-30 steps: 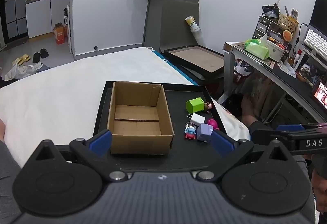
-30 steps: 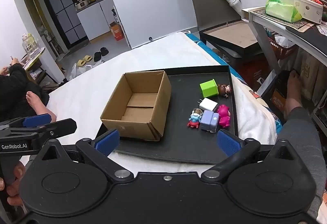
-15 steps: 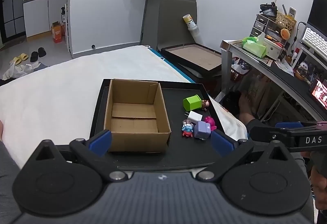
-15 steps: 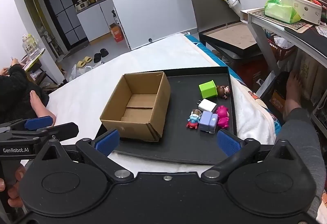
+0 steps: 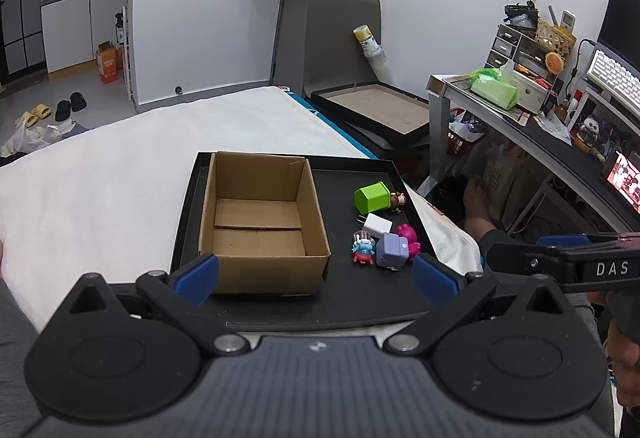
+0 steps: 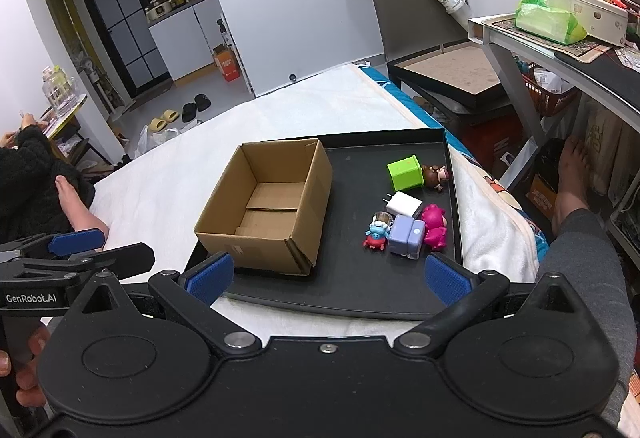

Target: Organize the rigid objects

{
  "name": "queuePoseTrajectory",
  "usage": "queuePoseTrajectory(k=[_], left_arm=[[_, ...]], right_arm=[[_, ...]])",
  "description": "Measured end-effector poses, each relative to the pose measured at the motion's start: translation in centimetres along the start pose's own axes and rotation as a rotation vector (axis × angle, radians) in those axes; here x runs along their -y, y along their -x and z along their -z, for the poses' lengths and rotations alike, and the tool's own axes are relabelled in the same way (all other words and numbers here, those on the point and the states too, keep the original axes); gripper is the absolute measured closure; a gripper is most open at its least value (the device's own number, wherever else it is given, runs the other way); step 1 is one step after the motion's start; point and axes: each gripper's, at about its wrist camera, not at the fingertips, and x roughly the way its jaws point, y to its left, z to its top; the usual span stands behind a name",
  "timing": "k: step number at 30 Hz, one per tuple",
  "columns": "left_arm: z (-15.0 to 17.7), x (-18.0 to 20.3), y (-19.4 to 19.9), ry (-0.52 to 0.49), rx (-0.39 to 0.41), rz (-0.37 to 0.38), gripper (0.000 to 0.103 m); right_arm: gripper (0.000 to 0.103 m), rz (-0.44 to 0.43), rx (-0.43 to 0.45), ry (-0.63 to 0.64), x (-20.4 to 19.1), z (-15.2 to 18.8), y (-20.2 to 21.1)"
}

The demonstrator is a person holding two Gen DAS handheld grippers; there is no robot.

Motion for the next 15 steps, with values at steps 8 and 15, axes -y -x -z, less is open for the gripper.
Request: queuePoseTrajectory(k=[8,15], left_arm=[[0.31,0.23,-0.02,-0.003,-0.001,0.002,0.001],[0.26,0.28,0.00,-0.003,-0.002,0.002,0.001]], right_arm=[[0.000,0.003,-0.002,0.001,-0.03,0.00,-0.02],[0.000,0.003,-0.003,0.001,-0.02,0.03,-0.03]])
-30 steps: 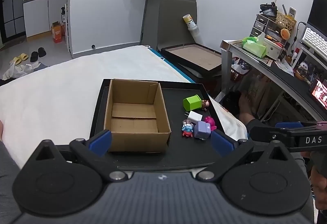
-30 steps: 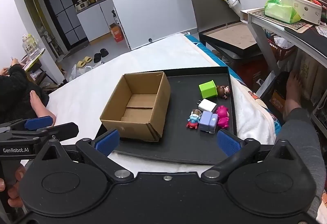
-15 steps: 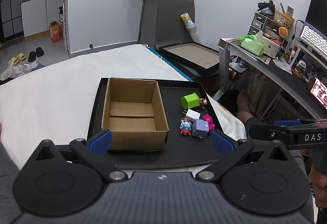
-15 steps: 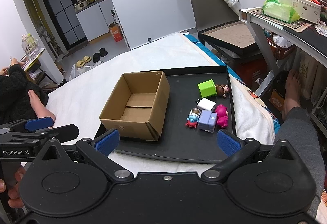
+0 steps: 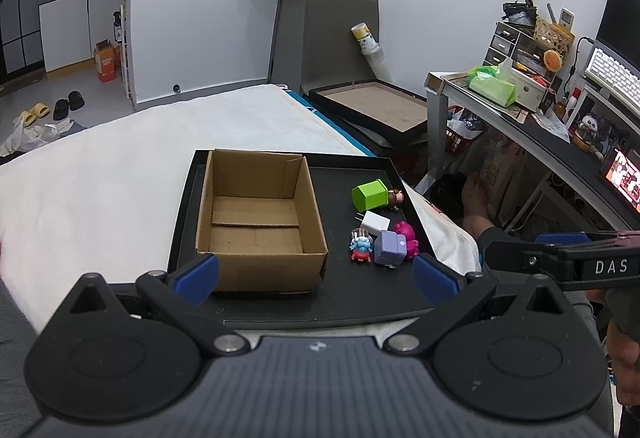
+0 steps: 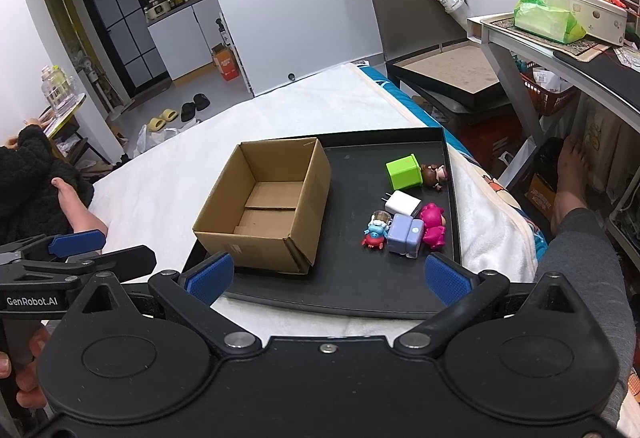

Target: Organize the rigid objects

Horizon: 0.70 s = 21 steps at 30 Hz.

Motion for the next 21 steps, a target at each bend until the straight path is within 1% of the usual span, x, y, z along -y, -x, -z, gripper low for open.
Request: queuePoseTrajectory(k=[21], left_arm=[[-0.01,0.56,-0.12,-0.003,-0.006,0.001,0.001]], right_arm=[[0.000,0.016,-0.010,0.001,0.29,-0.17,-0.28]])
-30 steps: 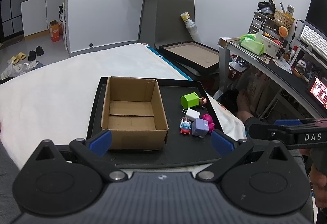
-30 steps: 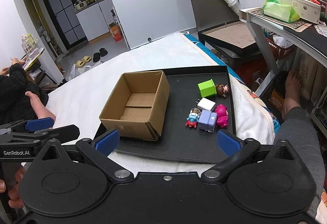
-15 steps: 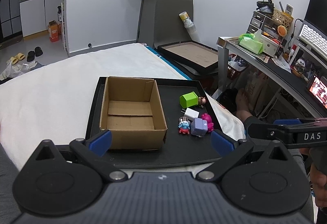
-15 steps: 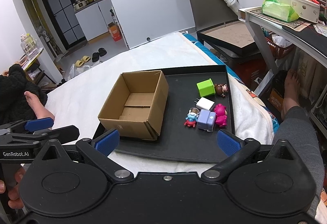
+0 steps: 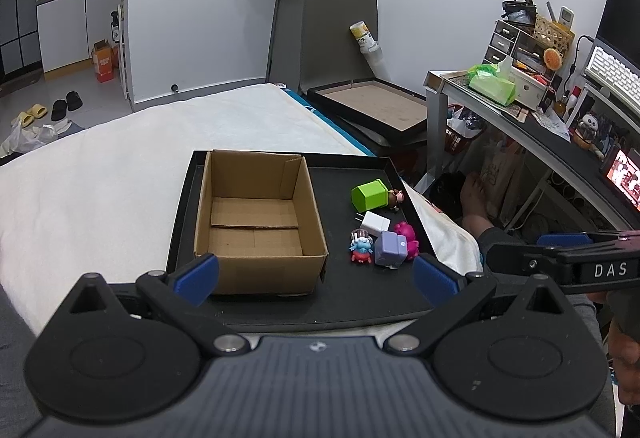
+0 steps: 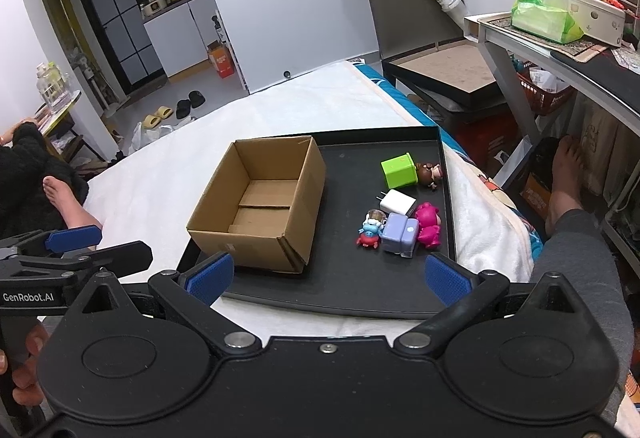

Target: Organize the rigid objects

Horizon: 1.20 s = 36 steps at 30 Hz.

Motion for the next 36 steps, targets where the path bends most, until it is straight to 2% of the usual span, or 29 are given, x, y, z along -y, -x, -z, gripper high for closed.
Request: queuePoseTrajectory(k=[21,36], left_arm=[[-0.6,-0.9,-3.0,0.010,-0.035,0.009,0.001],[-1.1,-3.2,-6.6,0.086,-0.054,0.040,0.001]], right_arm=[[0.000,0.038,-0.034,-0.026,1.2,-0.4,-1.9],[0.000,0.062,-0.033,-0.061,2.4,-0.9,-4.6]])
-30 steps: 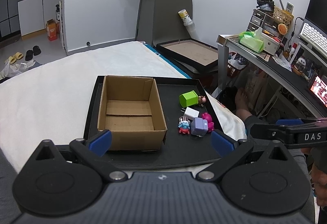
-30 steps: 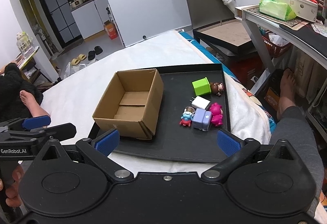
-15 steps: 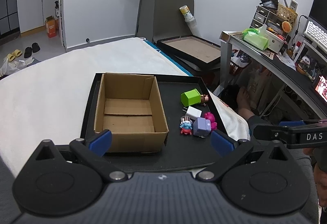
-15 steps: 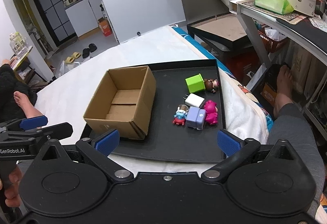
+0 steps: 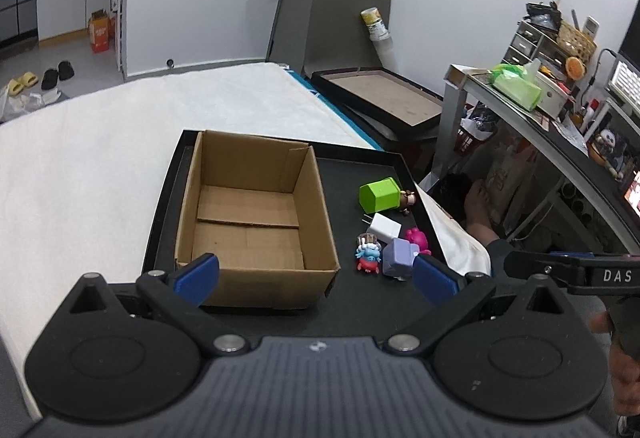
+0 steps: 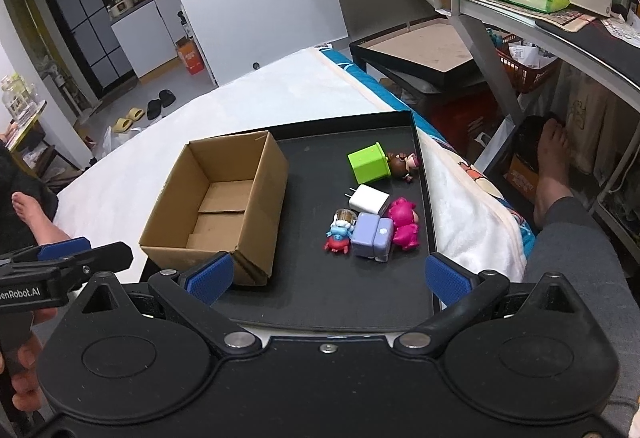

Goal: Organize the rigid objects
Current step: 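Move the right gripper down over the lavender cube toy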

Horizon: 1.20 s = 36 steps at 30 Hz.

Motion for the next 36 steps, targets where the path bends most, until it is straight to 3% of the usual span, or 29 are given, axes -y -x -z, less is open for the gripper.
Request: queuePoseTrajectory(k=[18,36], left_arm=[[-0.4,-5.4,-3.5,0.138,-0.024,0.033,0.001],[0.7,-9.6,-6.0,0.249,0.004,-0.031,0.001]], right_arm=[[0.000,0.017,-0.024,-0.031,0.7,-1.0,-3.7],[0.000,0.083,-0.089,-0.083,1.3,-1.3,-9.1]])
